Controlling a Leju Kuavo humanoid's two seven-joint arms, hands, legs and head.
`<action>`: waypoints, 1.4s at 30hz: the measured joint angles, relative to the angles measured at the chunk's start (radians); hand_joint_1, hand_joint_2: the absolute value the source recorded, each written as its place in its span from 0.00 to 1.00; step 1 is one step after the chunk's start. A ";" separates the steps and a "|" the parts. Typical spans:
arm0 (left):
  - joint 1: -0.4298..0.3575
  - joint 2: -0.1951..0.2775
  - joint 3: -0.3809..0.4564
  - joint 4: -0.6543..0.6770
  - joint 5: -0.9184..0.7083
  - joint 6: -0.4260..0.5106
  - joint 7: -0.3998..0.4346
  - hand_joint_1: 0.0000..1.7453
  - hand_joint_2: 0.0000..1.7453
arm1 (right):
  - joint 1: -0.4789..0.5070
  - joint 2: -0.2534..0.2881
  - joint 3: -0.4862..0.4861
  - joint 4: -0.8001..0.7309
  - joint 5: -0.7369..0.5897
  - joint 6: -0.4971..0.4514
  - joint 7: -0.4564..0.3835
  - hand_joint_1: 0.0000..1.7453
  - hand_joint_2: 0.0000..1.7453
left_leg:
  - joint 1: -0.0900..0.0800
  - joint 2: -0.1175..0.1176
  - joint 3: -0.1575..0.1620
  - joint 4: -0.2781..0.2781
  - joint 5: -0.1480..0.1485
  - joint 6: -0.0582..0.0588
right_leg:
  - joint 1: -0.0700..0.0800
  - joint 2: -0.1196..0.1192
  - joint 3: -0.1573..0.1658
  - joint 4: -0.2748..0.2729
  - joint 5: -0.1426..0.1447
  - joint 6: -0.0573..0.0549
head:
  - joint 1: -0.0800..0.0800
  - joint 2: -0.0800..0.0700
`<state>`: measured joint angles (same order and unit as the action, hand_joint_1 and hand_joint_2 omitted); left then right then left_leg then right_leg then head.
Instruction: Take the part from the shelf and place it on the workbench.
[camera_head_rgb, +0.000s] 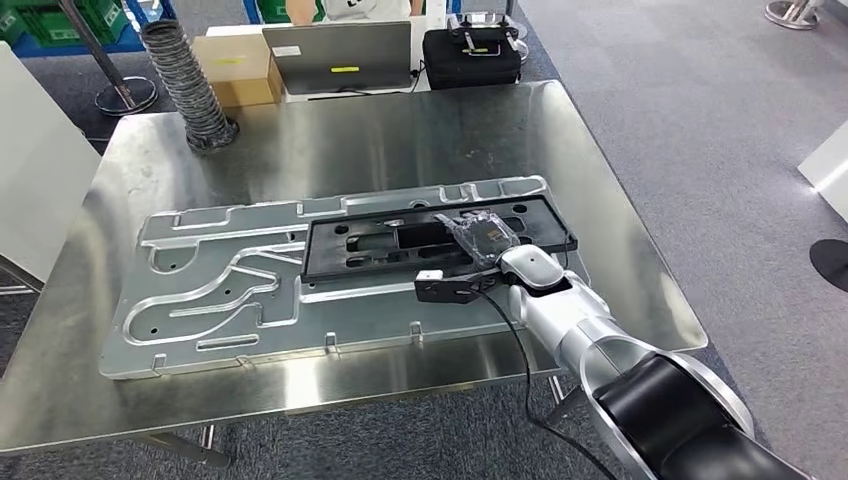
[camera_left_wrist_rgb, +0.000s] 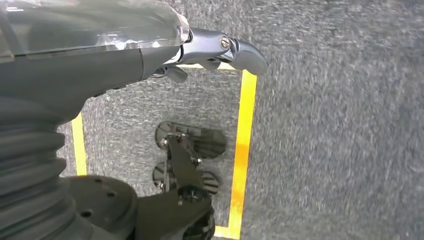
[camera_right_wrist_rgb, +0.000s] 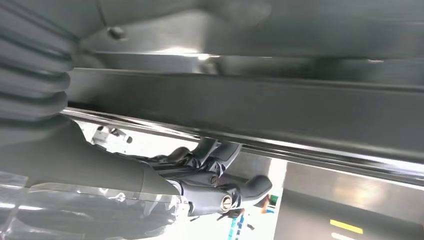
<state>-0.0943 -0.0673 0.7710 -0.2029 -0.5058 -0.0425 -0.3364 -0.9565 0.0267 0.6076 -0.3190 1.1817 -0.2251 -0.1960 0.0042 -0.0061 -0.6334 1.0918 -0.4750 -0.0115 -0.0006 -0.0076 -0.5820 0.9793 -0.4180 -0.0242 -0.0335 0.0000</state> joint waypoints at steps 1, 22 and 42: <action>0.001 0.000 0.000 0.000 0.000 0.001 0.000 0.00 0.00 | 0.002 0.000 0.000 0.001 0.001 -0.008 -0.005 0.00 0.00 | 0.001 0.000 -0.027 0.062 -0.034 -0.004 | 0.000 -0.001 0.000 -0.002 0.001 -0.002 | 0.000 0.000; 0.007 0.005 0.003 0.000 -0.008 0.003 0.000 0.00 0.00 | 0.090 0.001 -0.054 -0.203 -0.021 -0.424 -0.254 0.00 0.00 | 0.014 -0.001 0.043 -0.080 0.043 0.028 | -0.006 0.006 -0.124 0.256 -0.095 0.048 | 0.000 0.000; 0.045 0.001 0.097 0.000 0.056 -0.026 -0.063 0.00 0.00 | 0.874 -0.135 -0.964 -1.258 -0.398 -0.460 -0.487 0.00 0.00 | 0.016 -0.002 0.071 -0.068 0.001 0.002 | 0.003 -0.007 0.003 0.029 -0.033 0.031 | 0.000 0.000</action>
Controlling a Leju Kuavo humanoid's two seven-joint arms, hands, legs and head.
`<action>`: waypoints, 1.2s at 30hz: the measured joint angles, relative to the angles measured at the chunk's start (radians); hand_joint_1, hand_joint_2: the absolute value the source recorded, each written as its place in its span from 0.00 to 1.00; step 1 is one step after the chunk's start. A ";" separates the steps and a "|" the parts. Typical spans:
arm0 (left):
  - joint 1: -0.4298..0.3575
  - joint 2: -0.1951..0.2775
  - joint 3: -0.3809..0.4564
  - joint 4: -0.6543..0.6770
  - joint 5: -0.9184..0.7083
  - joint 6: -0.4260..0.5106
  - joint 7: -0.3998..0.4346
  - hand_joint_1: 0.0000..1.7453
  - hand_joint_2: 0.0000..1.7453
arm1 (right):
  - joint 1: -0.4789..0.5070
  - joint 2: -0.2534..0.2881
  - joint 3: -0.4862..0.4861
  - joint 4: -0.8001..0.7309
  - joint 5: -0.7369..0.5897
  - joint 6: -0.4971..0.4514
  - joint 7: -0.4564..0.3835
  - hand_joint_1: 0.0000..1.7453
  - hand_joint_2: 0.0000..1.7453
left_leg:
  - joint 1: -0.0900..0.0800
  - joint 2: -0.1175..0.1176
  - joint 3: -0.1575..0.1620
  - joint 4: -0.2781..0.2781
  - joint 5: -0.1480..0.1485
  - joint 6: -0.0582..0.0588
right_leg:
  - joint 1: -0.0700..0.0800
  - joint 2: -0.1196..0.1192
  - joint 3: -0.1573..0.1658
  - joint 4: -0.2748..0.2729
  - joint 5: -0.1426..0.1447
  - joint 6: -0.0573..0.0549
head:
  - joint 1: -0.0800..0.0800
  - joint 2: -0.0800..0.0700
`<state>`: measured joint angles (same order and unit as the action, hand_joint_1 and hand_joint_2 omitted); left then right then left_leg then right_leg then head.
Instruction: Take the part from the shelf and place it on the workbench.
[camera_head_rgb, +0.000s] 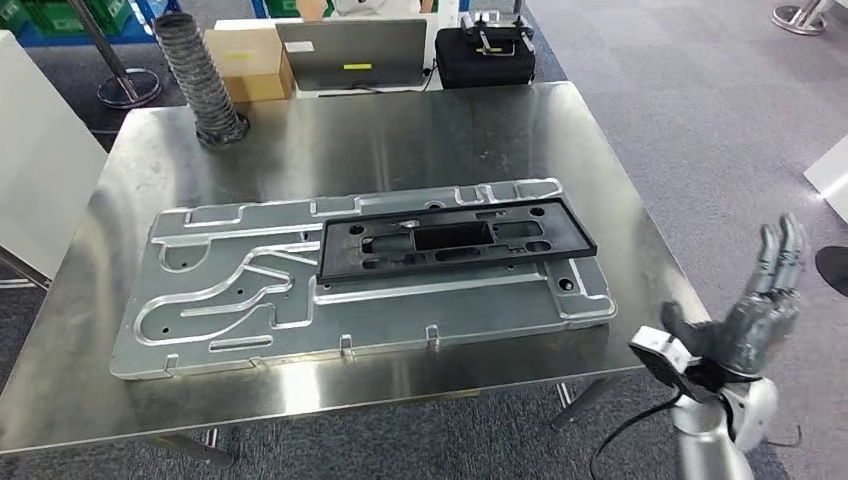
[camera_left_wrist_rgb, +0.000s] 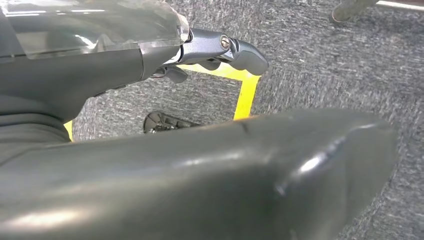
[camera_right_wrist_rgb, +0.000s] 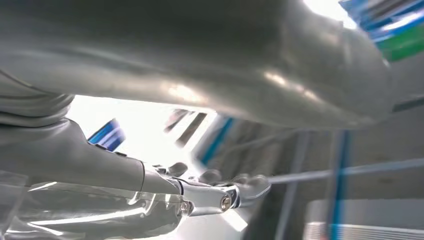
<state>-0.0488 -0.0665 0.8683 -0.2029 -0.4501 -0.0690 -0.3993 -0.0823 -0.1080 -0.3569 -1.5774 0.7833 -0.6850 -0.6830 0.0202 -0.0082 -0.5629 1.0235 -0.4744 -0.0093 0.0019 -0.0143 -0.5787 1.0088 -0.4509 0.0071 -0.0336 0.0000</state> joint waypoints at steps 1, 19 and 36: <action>0.000 -0.001 0.004 0.000 0.002 0.000 -0.002 0.00 0.00 | 0.032 0.002 -0.052 -0.005 0.007 0.000 0.000 0.00 0.00 | -0.002 0.000 0.000 -0.002 0.002 0.008 | 0.000 0.001 0.000 0.000 0.000 0.005 | 0.000 0.000; -0.002 -0.013 0.029 0.000 -0.035 -0.016 -0.007 0.00 0.00 | 0.136 0.068 -0.503 0.325 0.188 0.007 0.000 0.00 0.00 | -0.010 0.004 -0.027 0.009 0.018 -0.003 | -0.012 0.011 0.030 -0.013 -0.011 -0.010 | 0.000 0.000; -0.010 -0.020 0.036 -0.001 -0.053 -0.011 0.005 0.00 0.00 | 0.075 0.058 -0.711 0.950 0.464 0.001 0.050 0.00 0.00 | -0.018 0.013 0.080 -0.063 -0.005 0.047 | -0.012 0.012 -0.095 0.064 -0.011 0.025 | 0.000 0.000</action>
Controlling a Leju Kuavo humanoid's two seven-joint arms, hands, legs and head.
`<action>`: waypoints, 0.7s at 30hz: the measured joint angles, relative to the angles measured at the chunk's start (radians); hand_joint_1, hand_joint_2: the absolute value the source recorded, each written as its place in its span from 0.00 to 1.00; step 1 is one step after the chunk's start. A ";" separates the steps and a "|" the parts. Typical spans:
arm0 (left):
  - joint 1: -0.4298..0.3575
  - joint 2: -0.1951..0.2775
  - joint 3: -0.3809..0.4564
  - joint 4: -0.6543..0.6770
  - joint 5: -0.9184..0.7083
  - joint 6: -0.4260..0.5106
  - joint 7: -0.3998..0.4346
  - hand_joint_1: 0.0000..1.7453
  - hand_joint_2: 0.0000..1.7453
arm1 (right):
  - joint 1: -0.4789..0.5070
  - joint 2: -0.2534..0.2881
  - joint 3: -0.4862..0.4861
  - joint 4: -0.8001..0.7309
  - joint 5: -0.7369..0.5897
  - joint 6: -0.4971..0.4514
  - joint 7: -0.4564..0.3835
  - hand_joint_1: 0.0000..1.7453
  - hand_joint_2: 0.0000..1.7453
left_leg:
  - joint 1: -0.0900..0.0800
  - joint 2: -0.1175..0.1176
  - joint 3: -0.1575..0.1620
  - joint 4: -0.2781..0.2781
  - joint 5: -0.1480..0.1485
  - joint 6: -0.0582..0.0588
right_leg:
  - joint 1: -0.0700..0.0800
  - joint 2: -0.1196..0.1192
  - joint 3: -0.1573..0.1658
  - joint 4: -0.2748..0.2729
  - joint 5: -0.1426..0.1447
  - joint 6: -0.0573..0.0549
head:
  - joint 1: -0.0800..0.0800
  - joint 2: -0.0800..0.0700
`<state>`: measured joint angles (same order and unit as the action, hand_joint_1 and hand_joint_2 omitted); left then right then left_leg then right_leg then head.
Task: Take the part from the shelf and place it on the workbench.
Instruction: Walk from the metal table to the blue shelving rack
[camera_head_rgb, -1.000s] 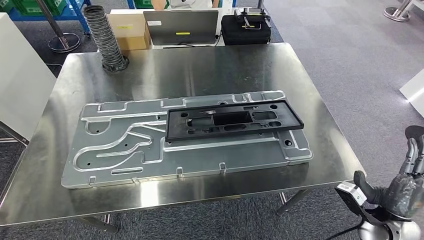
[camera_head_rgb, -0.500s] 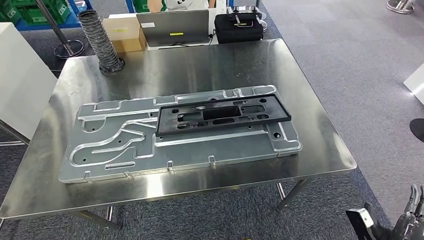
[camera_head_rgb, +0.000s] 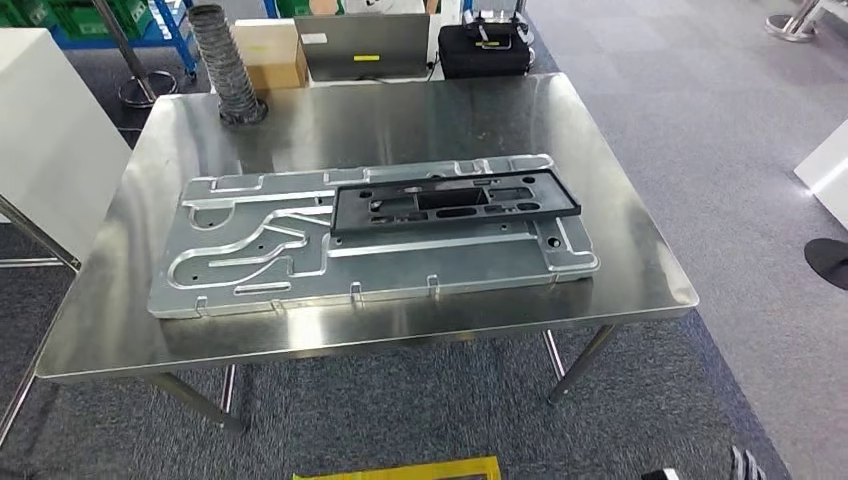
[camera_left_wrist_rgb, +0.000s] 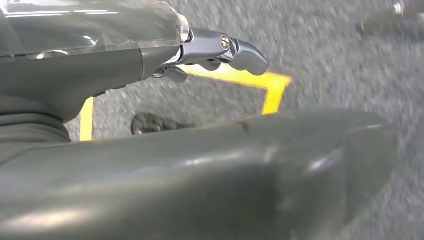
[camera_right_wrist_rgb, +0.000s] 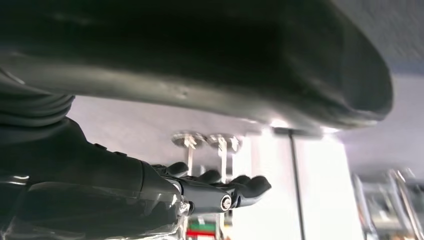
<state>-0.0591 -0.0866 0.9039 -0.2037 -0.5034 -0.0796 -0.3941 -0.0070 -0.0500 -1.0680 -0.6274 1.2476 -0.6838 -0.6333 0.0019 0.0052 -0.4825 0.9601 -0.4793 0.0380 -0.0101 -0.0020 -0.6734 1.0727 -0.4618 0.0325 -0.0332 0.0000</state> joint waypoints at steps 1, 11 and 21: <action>0.001 0.000 0.002 0.000 0.000 0.001 0.000 0.00 0.00 | -0.004 -0.003 -0.006 0.034 0.017 0.001 0.016 0.00 0.00 | 0.000 0.001 -0.015 0.000 0.011 0.002 | -0.002 0.001 -0.014 0.060 -0.059 0.005 | 0.000 0.000; 0.001 -0.011 0.014 0.000 -0.050 0.000 0.013 0.00 0.00 | -0.038 0.005 -0.023 0.293 0.122 0.108 0.214 0.00 0.00 | 0.003 0.005 -0.130 0.036 0.096 -0.041 | -0.003 0.004 0.235 -0.106 -0.079 -0.008 | 0.000 0.000; 0.005 -0.026 -0.027 0.001 -0.136 -0.010 0.042 0.00 0.00 | -0.034 0.072 -0.078 0.383 0.092 0.316 0.501 0.00 0.00 | 0.008 0.002 -0.134 0.298 -0.058 -0.057 | 0.014 -0.005 0.094 -0.097 0.035 -0.054 | 0.000 0.000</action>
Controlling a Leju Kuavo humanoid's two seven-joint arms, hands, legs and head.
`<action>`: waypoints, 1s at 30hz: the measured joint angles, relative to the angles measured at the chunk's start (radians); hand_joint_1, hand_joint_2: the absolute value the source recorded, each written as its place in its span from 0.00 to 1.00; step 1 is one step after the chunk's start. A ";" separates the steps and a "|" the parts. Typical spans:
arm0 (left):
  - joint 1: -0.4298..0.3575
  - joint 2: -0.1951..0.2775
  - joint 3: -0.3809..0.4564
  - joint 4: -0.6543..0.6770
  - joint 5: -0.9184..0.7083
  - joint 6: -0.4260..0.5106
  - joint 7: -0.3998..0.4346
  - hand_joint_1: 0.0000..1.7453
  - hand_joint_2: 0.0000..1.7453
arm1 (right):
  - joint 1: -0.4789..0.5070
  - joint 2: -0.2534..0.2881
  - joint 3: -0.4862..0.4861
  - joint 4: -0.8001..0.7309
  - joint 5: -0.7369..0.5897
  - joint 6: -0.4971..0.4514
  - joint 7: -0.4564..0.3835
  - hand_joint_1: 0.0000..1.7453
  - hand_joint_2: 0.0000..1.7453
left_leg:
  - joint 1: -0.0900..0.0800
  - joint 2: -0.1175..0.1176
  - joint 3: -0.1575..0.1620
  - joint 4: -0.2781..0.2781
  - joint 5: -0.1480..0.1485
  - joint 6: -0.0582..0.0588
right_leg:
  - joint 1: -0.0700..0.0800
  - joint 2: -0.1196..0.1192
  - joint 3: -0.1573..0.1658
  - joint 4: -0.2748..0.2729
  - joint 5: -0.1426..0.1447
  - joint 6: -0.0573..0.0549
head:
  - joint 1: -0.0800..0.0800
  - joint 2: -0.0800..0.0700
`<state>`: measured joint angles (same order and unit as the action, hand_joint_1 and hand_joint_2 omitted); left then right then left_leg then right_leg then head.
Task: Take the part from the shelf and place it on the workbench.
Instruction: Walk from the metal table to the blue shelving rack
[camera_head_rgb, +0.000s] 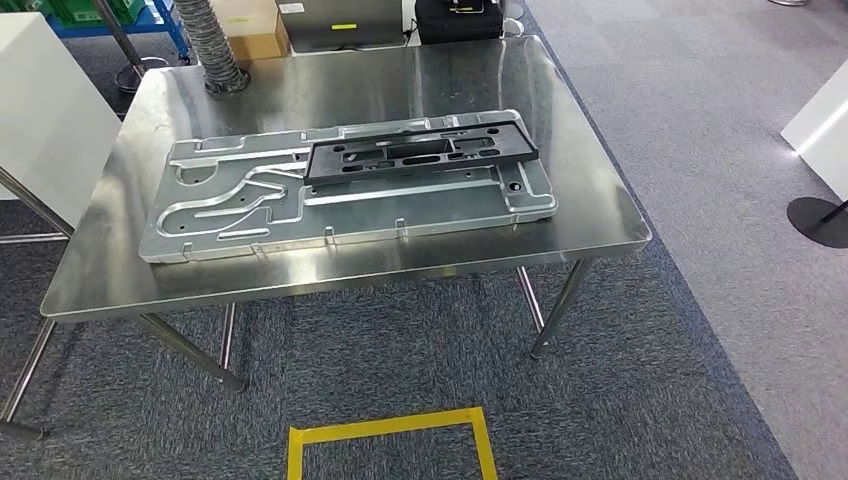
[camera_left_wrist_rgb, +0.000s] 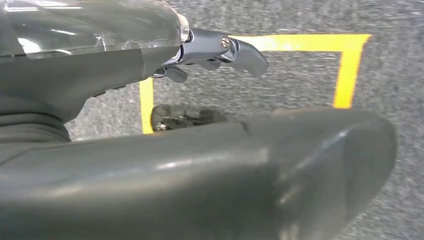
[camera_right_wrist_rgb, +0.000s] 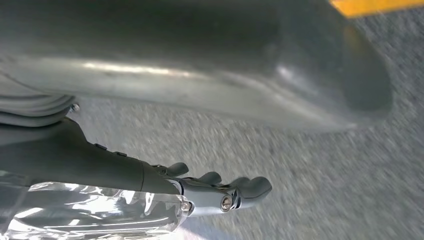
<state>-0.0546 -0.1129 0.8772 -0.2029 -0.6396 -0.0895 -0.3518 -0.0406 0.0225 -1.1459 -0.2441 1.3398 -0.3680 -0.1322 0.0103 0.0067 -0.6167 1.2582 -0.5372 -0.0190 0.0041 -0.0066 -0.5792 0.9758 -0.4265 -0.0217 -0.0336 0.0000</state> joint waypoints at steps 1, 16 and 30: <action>-0.002 0.000 -0.003 0.000 0.000 -0.003 0.001 0.00 0.00 | -0.001 0.006 -0.003 0.004 -0.001 0.010 0.004 0.00 0.00 | -0.003 0.000 0.053 -0.062 0.022 0.008 | 0.002 0.000 -0.014 0.004 0.010 0.001 | 0.000 0.000; 0.000 0.000 -0.001 0.001 0.031 -0.048 0.028 0.00 0.00 | -0.018 0.024 -0.012 0.025 0.005 0.204 0.063 0.00 0.00 | -0.006 0.009 0.058 -0.285 0.109 0.046 | -0.027 0.005 -0.015 0.222 -0.082 0.069 | 0.000 0.000; 0.004 -0.002 -0.001 0.001 0.020 -0.041 0.037 0.00 0.00 | -0.025 0.023 -0.016 0.027 0.005 0.224 0.029 0.00 0.00 | 0.002 0.002 -0.030 -0.002 -0.029 -0.003 | -0.013 -0.004 0.037 -0.006 -0.032 0.014 | 0.000 0.000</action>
<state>-0.0510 -0.1151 0.8766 -0.2018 -0.6199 -0.1308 -0.3143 -0.0655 0.0454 -1.1624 -0.2171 1.3451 -0.1443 -0.1027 0.0119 0.0089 -0.6462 1.2559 -0.5667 -0.0223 -0.0090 -0.0108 -0.5419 0.9699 -0.4583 -0.0074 -0.0336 0.0000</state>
